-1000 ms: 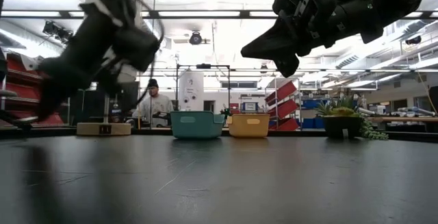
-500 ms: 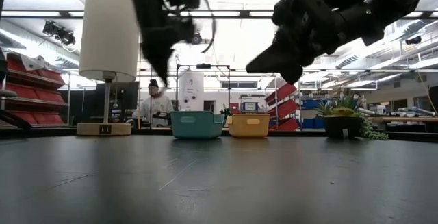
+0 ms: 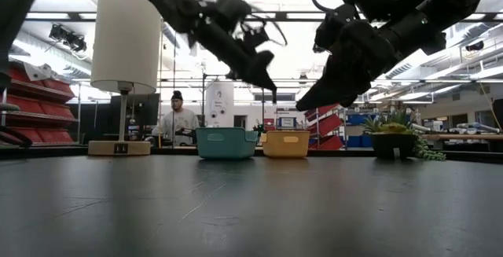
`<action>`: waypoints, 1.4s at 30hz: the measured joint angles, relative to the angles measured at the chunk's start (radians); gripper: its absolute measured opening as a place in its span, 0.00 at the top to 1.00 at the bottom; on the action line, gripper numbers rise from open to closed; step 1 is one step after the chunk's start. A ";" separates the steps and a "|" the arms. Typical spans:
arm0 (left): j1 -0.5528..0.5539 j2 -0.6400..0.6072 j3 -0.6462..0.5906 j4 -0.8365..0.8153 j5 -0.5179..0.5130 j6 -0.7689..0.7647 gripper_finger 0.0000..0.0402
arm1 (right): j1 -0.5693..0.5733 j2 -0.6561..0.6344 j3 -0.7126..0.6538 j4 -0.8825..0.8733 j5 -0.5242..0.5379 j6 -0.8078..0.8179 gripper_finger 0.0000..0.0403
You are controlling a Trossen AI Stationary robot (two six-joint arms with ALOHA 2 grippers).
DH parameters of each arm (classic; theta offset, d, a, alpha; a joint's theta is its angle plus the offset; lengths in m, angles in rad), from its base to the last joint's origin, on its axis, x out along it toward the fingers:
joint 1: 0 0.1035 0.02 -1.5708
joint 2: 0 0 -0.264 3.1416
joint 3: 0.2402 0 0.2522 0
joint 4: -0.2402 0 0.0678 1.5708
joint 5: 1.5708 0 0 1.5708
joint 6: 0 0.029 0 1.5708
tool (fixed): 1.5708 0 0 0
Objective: Sort batteries
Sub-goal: Put the silver black battery into the yellow bin, then adjust the bins
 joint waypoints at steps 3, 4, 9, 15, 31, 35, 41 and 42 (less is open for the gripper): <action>0.050 0.071 0.044 -0.004 0.059 0.023 0.89 | 0.000 0.000 0.000 0.000 0.001 0.012 1.00; 0.066 0.096 0.061 0.000 0.080 0.022 0.89 | -0.001 0.000 0.000 0.001 0.002 0.012 1.00; 0.123 0.215 0.133 -0.003 0.143 -0.005 0.87 | -0.031 0.000 0.000 0.057 0.088 -0.020 1.00; 0.137 0.266 0.184 0.010 0.089 -0.031 0.79 | -0.100 0.000 0.000 0.141 0.165 0.021 0.98; 0.135 0.080 0.168 -0.220 0.214 0.126 0.62 | -0.157 0.000 0.000 0.043 0.153 0.106 0.97; 0.122 -0.126 0.062 -0.286 0.282 0.164 0.66 | -0.146 0.000 0.000 -0.026 0.104 0.090 0.98; 0.025 -0.363 -0.244 -0.238 0.409 0.219 0.73 | -0.142 0.000 0.000 0.001 0.094 0.068 1.00; 0.003 -0.389 -0.304 -0.200 0.419 0.223 0.74 | -0.141 0.000 0.000 0.004 0.094 0.073 1.00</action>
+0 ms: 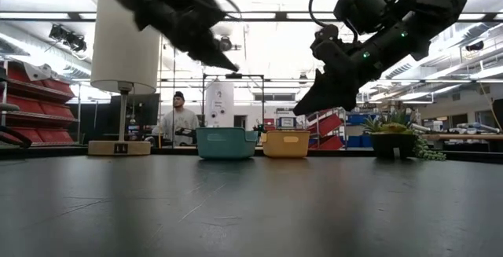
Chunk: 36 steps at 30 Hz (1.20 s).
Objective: Sort batteries
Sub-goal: Adjust the bins
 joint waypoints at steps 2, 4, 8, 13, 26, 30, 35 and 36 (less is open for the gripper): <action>-0.036 -0.028 -0.111 0.084 0.000 -0.008 0.76 | 0.004 0.000 0.000 0.000 0.000 0.018 1.00; -0.063 -0.032 -0.200 0.168 -0.002 -0.061 0.79 | 0.014 0.000 0.000 0.000 0.000 0.016 1.00; -0.091 -0.033 -0.305 0.250 -0.017 -0.212 0.86 | 0.033 0.000 0.000 0.007 -0.001 0.004 1.00; -0.104 -0.032 -0.388 0.291 -0.057 -0.259 0.94 | 0.043 0.000 0.000 0.016 0.000 -0.006 1.00; -0.049 0.106 -0.379 0.348 -0.140 -0.283 0.97 | 0.029 0.000 0.000 0.119 0.008 -0.074 1.00; -0.029 0.195 -0.319 0.355 -0.140 -0.262 0.97 | 0.029 0.000 0.000 0.118 0.008 -0.078 1.00; 0.007 0.273 -0.219 0.353 -0.155 -0.253 0.97 | 0.029 0.000 0.000 0.118 0.009 -0.092 1.00; 0.016 0.286 -0.197 0.352 -0.155 -0.254 0.97 | 0.029 0.000 0.000 0.118 0.009 -0.092 1.00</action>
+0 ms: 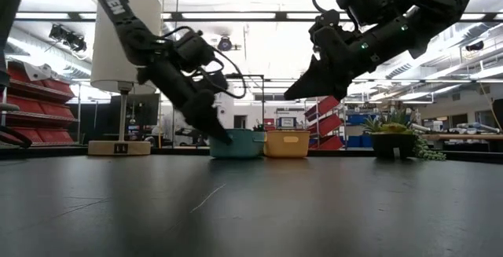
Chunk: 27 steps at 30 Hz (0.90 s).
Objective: Sort batteries
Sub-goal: Adjust the bins
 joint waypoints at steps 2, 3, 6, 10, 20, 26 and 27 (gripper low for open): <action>0.016 0.027 0.041 -0.002 -0.001 -0.001 0.97 | 0.001 0.000 0.000 -0.001 0.000 -0.001 1.00; 0.024 0.038 0.062 -0.012 0.000 -0.002 0.97 | 0.001 0.000 0.000 -0.003 0.000 -0.001 1.00; 0.040 0.073 0.118 -0.050 -0.001 -0.003 0.97 | 0.001 0.000 0.000 -0.011 0.000 0.000 1.00; 0.043 0.113 0.175 -0.066 0.000 0.000 0.97 | 0.002 0.000 0.000 -0.036 0.001 -0.001 1.00; 0.044 0.138 0.227 -0.035 -0.086 -0.015 0.97 | -0.043 0.000 0.000 -0.127 0.598 0.128 1.00; 0.048 0.137 0.229 -0.018 -0.101 -0.012 0.97 | -0.201 0.053 0.000 -0.141 0.516 0.204 1.00; 0.048 0.135 0.229 -0.028 -0.101 -0.016 0.97 | -0.223 0.062 0.000 -0.136 0.485 0.218 1.00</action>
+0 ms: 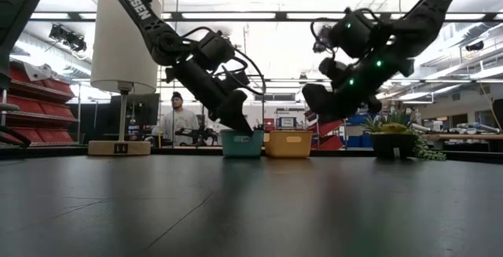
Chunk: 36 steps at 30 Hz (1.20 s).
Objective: Sort batteries
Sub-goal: Adjust the bins, then return to Home Position
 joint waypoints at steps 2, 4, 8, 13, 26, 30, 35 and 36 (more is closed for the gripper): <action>-0.003 -0.003 0.000 -0.007 0.001 -0.008 0.97 | -0.034 0.015 0.000 0.005 -0.030 0.027 1.00; -0.007 -0.014 0.000 -0.030 0.002 -0.011 0.97 | -0.058 0.029 0.000 0.017 -0.032 0.035 1.00; -0.019 -0.052 -0.001 -0.050 0.004 -0.017 0.97 | -0.100 0.029 0.000 0.041 -0.068 0.020 1.00; -0.045 -0.131 -0.001 -0.056 0.005 -0.062 0.97 | -0.133 0.029 0.001 0.071 -0.147 -0.019 1.00; -0.142 -0.453 -0.117 -0.177 -0.073 -0.042 0.97 | -0.135 0.172 0.043 0.097 -0.270 0.002 1.00; -0.187 -0.604 -0.161 -0.309 -0.143 -0.045 0.97 | -0.097 0.159 0.042 0.027 -0.251 0.039 1.00; -0.242 -0.830 -0.203 -0.350 -0.176 -0.040 0.97 | -0.042 0.050 0.042 -0.074 -0.272 0.010 1.00; -0.251 -0.860 -0.206 -0.348 -0.177 -0.040 0.96 | -0.032 0.020 0.042 -0.075 -0.305 -0.008 1.00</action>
